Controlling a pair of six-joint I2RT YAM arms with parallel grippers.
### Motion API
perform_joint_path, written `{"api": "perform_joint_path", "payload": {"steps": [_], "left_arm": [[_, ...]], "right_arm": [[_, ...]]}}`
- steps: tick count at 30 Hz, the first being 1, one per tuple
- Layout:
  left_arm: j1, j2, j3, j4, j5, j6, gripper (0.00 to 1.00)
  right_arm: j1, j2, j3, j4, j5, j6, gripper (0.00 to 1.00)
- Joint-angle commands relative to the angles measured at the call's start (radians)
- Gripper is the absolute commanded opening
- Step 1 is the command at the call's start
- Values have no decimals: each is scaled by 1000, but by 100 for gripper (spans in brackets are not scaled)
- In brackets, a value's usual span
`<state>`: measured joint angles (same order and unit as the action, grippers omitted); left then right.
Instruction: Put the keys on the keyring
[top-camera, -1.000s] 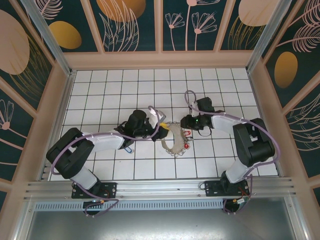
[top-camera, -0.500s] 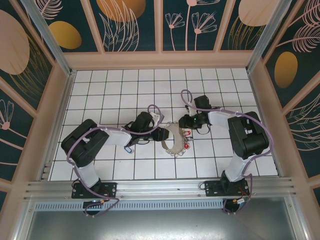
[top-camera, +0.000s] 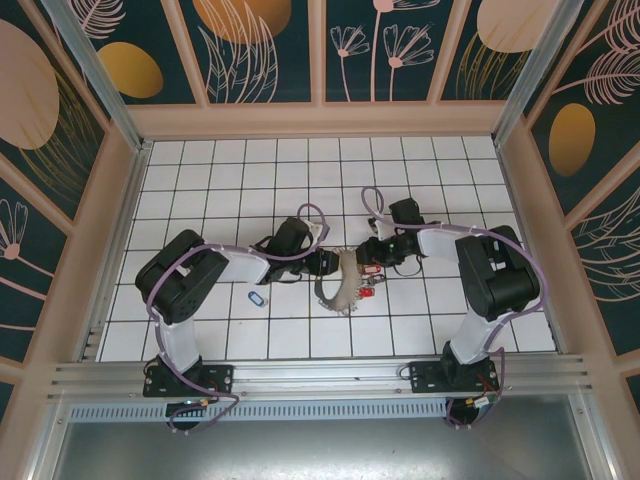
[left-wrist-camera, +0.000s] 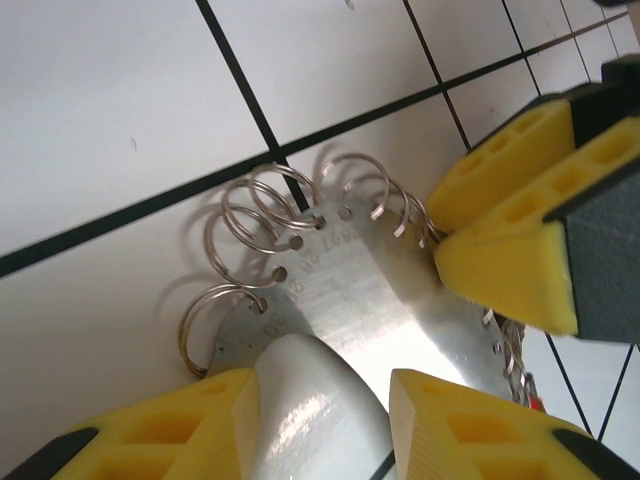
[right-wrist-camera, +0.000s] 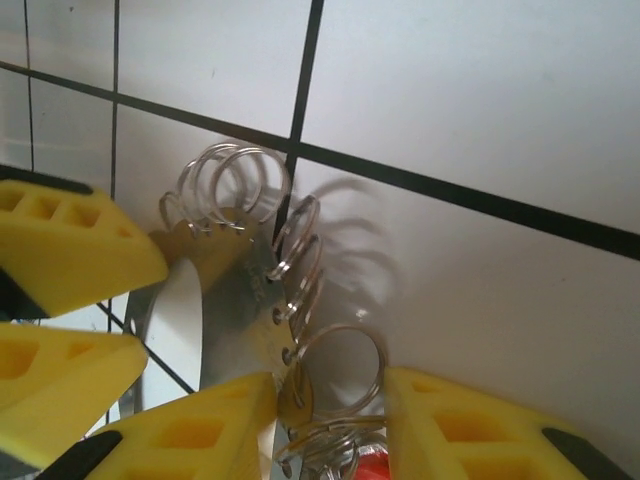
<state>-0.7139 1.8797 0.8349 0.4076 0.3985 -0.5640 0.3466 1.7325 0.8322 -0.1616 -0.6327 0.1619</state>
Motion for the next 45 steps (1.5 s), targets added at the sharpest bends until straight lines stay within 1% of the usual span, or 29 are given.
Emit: {"api": "perform_joint_path", "payload": {"steps": [1,3,6,8,12,13,14,17,19,21,24,25,26,28,30,32,35,38,40,43,45], "left_arm": [[-2,45,10,-28,17,-7,40],[-2,47,11,-28,21,-8,40],[-1,45,6,-21,25,-7,40],[-1,44,6,-21,25,-5,40],[-1,41,1,-18,22,-5,40],[-2,39,0,-16,20,-5,40],[-1,38,0,-16,19,-5,40],[-2,20,-5,-9,16,3,40],[-2,-9,-12,-10,-18,8,41],[-1,-54,-20,-16,-67,15,42],[5,-156,-46,-27,-189,34,47],[13,-199,-45,-44,-223,44,50],[22,-228,-43,-62,-241,58,51],[46,-267,-31,-97,-235,90,52],[79,-289,-20,-122,-185,123,54],[115,-298,-6,-123,-67,144,54],[144,-291,23,-124,96,167,54],[162,-274,58,-125,230,186,55],[174,-268,71,-111,284,179,55],[185,-256,101,-102,410,181,54],[185,-254,109,-94,450,185,54]], "right_arm": [[22,-2,-24,-8,-117,7,33],[23,-2,-23,14,-133,24,32],[22,-2,-20,39,-119,63,30],[22,2,-22,54,-108,89,27],[22,11,-30,70,-129,101,26],[23,13,-32,71,-135,102,23],[23,12,-32,74,-133,103,18],[19,1,-34,76,-121,111,14],[15,-15,-31,79,-129,112,12],[9,-40,-32,83,-124,110,8],[-5,-89,-38,89,-135,100,5],[-12,-112,-44,100,-143,96,1],[-20,-138,-52,111,-147,94,0],[-35,-194,-68,145,-162,94,0],[-51,-248,-80,176,-191,84,0],[-64,-312,-90,217,-209,73,0],[-82,-400,-113,305,-234,84,0],[-91,-468,-126,369,-244,91,0],[-94,-501,-131,398,-250,88,0],[-96,-532,-139,424,-238,84,0],[-96,-540,-140,441,-246,87,0]]}}
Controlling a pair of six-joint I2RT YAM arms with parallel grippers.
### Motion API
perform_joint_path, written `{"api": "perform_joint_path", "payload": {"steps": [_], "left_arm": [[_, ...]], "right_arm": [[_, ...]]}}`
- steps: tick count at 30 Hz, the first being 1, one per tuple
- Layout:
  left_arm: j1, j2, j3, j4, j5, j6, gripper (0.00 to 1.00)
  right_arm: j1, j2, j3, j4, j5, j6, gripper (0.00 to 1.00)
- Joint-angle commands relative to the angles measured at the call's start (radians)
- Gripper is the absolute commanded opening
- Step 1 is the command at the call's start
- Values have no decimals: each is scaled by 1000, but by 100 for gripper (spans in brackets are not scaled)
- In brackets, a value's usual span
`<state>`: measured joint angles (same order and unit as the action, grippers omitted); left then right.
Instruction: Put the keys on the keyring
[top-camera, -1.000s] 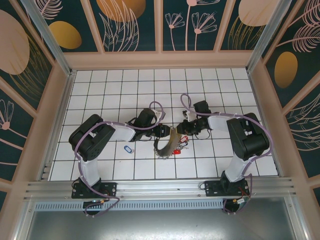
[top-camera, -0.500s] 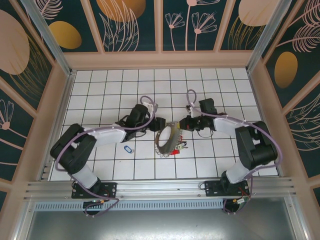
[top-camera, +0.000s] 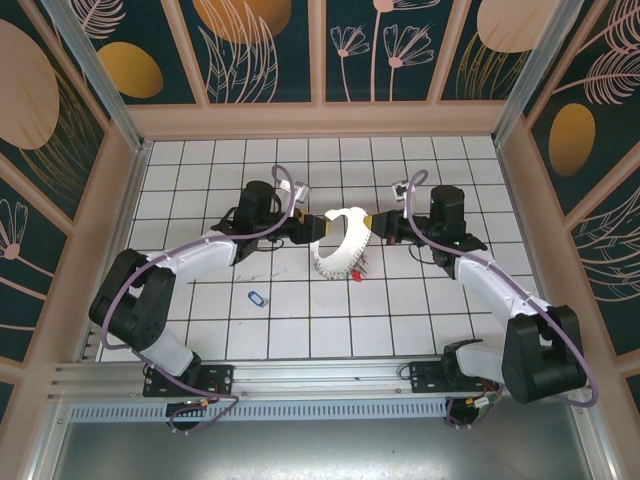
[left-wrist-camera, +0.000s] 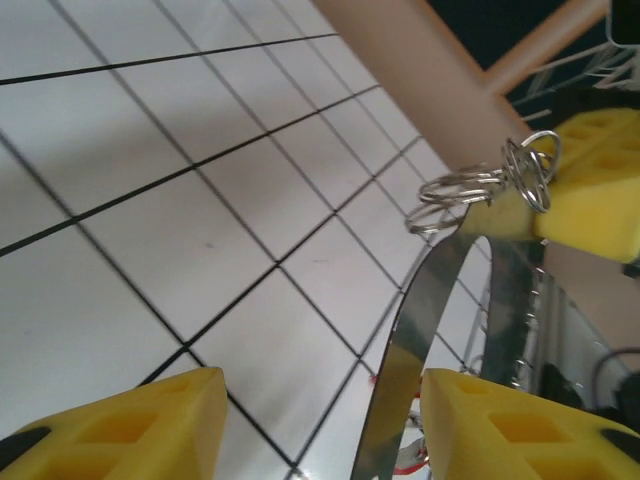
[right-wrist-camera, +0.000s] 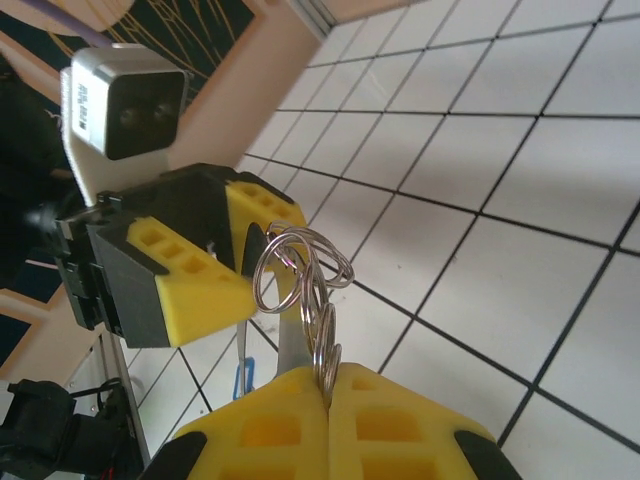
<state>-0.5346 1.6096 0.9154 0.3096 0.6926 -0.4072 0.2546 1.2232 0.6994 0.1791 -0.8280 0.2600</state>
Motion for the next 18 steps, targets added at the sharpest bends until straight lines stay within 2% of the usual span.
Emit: {"api": "perform_joint_path", "payload": {"steps": [1,3,5,7,10,11,14,16,18], "left_arm": [[6,17,31,8,181,33,53],[6,20,39,7,234,43,50],[6,21,48,-5,280,56,42],[5,13,51,-42,287,77,31],[7,-17,92,-87,258,114,7],[8,-30,99,-102,243,128,2],[8,-63,154,-210,202,214,0],[7,-69,231,-330,171,315,0],[8,-74,312,-474,104,418,0]], "right_arm": [[-5,-28,-8,109,-49,-4,0],[-4,-27,-10,127,-55,6,0],[-5,-31,-17,149,-53,19,0],[-4,-34,-21,150,-35,21,0],[-5,-46,-18,120,20,7,0],[-5,-52,-19,114,39,1,0],[-5,-97,-27,109,86,-16,5],[-5,-137,-27,90,126,-41,17],[-6,-193,-31,66,228,-66,24]]}}
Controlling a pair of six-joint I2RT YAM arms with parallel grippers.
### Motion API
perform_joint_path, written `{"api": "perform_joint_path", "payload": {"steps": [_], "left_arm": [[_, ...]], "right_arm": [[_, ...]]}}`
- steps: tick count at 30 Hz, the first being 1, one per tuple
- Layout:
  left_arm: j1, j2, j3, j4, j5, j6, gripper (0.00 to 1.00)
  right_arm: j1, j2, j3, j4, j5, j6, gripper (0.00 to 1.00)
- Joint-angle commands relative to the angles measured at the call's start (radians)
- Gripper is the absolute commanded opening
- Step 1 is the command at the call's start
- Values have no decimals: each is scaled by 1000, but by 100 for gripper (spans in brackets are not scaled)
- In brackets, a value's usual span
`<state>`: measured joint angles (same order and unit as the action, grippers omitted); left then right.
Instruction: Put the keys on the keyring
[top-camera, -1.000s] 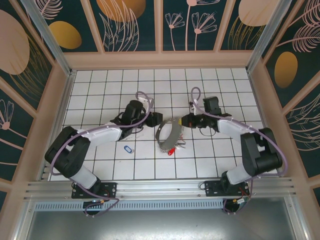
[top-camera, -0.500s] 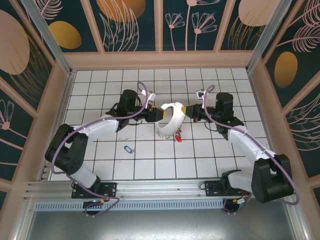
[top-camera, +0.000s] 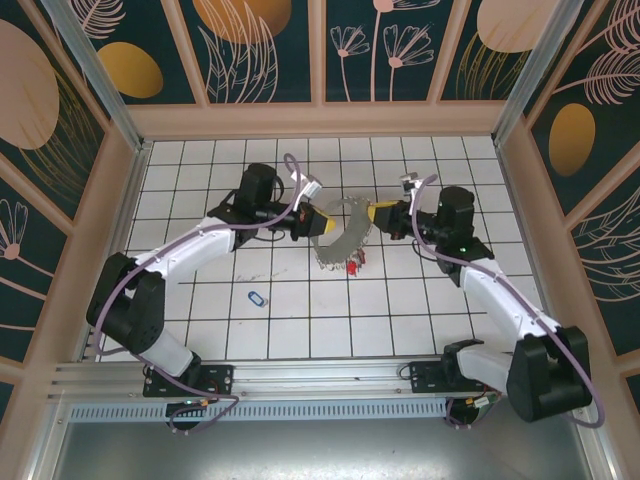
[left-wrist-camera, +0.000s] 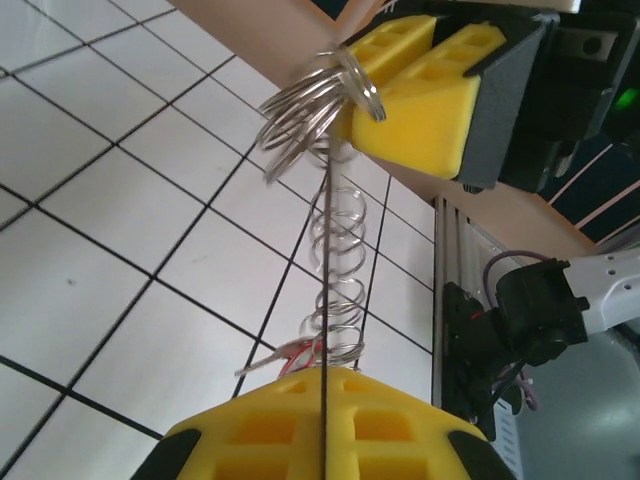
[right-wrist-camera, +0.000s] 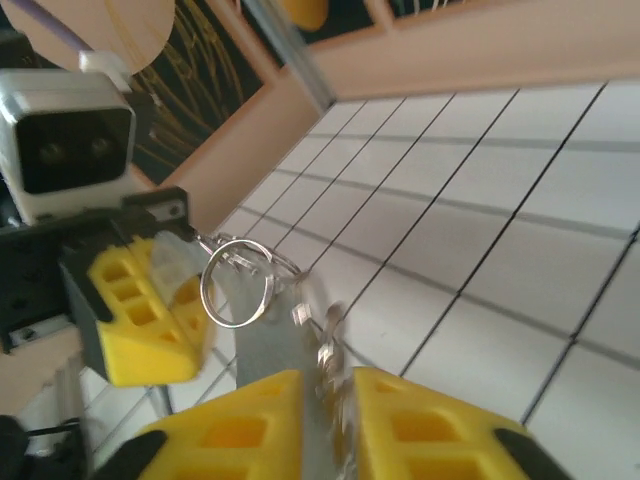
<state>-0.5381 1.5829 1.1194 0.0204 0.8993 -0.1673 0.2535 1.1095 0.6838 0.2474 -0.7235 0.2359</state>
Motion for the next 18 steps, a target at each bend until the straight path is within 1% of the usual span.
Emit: {"api": "perform_joint_path", "payload": {"steps": [1,3,4,6,7,8,9,10,12,14,15,16,17,18], "left_arm": [[11,-50,138,-231,-137,216,0],[11,-69,186,-300,-182,298,0],[11,-81,200,-318,-182,332,0],[11,-119,215,-328,-199,396,0],[11,-143,214,-326,-212,427,0],[10,-163,212,-323,-219,456,0],[12,-183,210,-324,-227,489,0],[12,-200,213,-335,-226,524,0],[12,-223,222,-355,-215,572,0],[11,-237,234,-366,-212,591,0],[11,-242,243,-375,-203,596,0],[11,-243,257,-394,-192,609,0],[10,-242,272,-410,-186,614,0],[11,-241,289,-425,-180,616,0]], "right_arm": [[-4,-105,-21,-9,170,-52,27],[-5,-170,-51,7,252,-83,29],[-4,-197,-64,16,276,-92,29],[-4,-255,-100,59,349,-85,29],[-4,-285,-118,81,359,-86,29],[-5,-307,-136,103,366,-84,37],[-5,-329,-159,134,365,-74,39],[-5,-345,-182,164,330,-90,38],[-2,-355,-207,204,221,-139,38],[3,-352,-219,231,86,-211,40],[18,-352,-227,242,48,-244,39],[51,-354,-235,244,40,-294,37],[87,-358,-239,234,62,-350,36],[146,-364,-247,219,112,-429,34]]}}
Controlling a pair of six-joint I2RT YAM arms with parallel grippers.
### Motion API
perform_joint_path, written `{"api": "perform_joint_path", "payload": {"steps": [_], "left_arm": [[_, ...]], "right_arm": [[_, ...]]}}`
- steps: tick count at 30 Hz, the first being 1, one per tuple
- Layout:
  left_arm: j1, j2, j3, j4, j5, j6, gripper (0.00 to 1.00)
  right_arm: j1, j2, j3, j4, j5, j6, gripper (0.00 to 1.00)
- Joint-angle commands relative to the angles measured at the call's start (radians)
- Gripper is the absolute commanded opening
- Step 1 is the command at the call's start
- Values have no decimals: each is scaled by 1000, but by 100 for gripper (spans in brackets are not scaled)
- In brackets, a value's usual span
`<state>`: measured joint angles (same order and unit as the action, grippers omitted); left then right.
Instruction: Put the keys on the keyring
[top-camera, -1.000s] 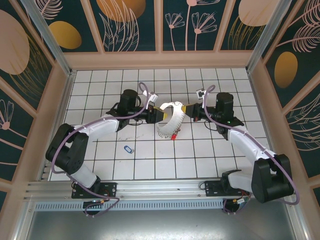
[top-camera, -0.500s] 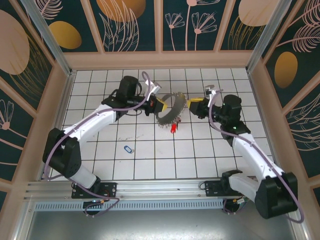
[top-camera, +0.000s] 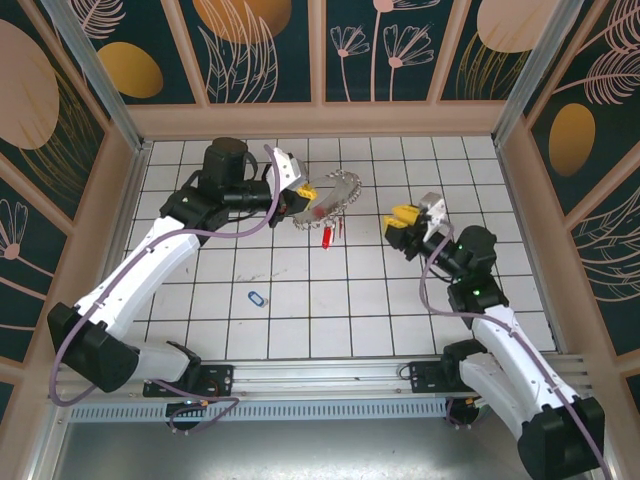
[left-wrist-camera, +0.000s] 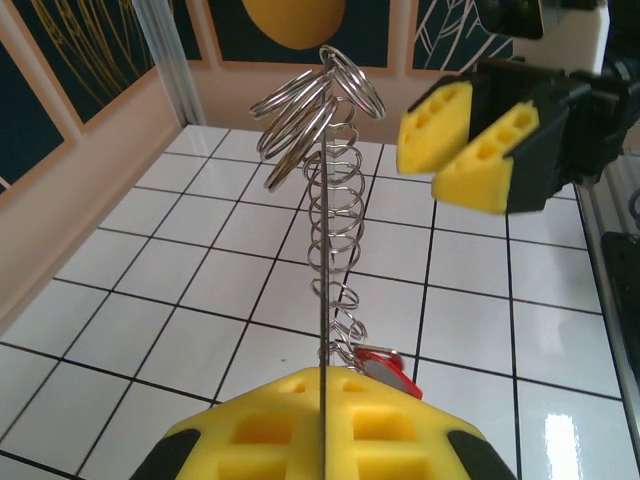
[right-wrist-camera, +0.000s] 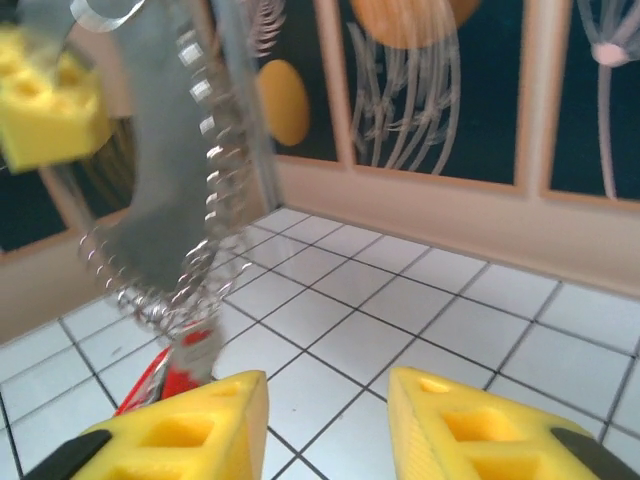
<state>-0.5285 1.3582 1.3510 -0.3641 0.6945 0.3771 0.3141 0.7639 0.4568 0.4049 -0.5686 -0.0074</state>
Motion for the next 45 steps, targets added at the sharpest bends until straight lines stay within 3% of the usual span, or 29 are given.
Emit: {"api": "perform_joint_path", "payload": {"steps": [1,4,14,19,25,34,45], "left_arm": [[1,-14,72,-55,33,78,0],[1,-11,95,-73,58,87,0],[0,61,220,-215,47,106,0],[-2,86,272,-262,24,92,0],[-21,174,425,-445,-72,127,0],[-91,349,717,-755,-289,160,0],[-117,426,830,-812,-305,161,0]], "right_arm": [[145,-21,-30,52,16,-265,33],[289,-7,-64,104,161,-406,28],[480,161,-117,465,414,-450,23],[499,232,-90,499,429,-471,21],[507,294,-84,547,414,-436,21],[544,408,-89,712,458,-384,21],[548,526,-75,803,503,-341,21]]}}
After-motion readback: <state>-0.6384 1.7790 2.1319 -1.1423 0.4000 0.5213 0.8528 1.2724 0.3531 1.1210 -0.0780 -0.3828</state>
